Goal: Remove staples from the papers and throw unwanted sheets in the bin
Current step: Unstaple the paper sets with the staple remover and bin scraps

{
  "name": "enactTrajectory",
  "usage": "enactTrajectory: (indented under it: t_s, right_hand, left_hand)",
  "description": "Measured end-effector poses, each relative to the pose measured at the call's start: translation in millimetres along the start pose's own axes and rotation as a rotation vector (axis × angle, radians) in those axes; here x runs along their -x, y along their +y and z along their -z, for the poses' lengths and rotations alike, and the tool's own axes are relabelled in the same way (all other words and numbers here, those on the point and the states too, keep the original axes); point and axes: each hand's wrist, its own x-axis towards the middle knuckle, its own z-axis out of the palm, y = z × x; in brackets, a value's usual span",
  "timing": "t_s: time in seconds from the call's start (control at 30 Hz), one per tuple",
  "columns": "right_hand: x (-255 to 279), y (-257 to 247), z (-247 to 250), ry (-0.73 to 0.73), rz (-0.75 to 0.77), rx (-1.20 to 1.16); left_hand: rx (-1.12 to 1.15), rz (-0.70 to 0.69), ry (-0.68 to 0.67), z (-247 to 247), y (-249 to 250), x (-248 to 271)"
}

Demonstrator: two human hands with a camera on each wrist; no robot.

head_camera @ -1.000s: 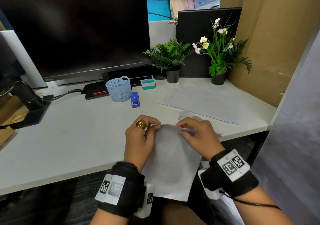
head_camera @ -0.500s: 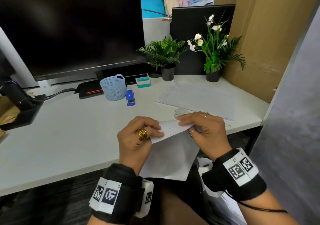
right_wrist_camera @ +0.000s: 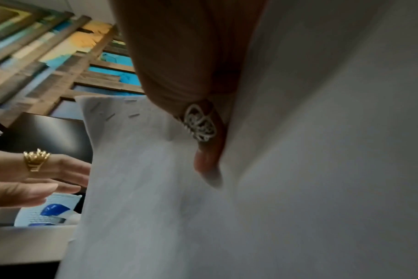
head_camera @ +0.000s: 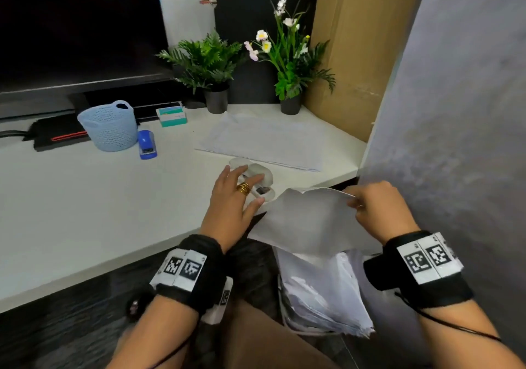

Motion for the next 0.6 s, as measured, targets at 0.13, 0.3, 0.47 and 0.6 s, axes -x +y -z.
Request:
enactTrajectory:
  t_s: [0.13, 0.3, 0.47, 0.6]
  right_hand:
    - [7, 17, -11, -0.053, -0.049, 0.008]
    - [10, 24, -51, -0.178, -0.071, 0.098]
    - [9, 28, -102, -0.362, -0.103, 0.180]
    - [10, 30, -162, -0.528, -0.032, 0.182]
  left_hand:
    - [-0.105, 0.007, -0.136, -20, 5, -13]
    - [-0.248, 0.019, -0.263, -25, -3, -15]
    - [-0.099, 0.040, -0.287, -16, -6, -14]
    - [-0.170, 0.034, -0.301, -19, -6, -15]
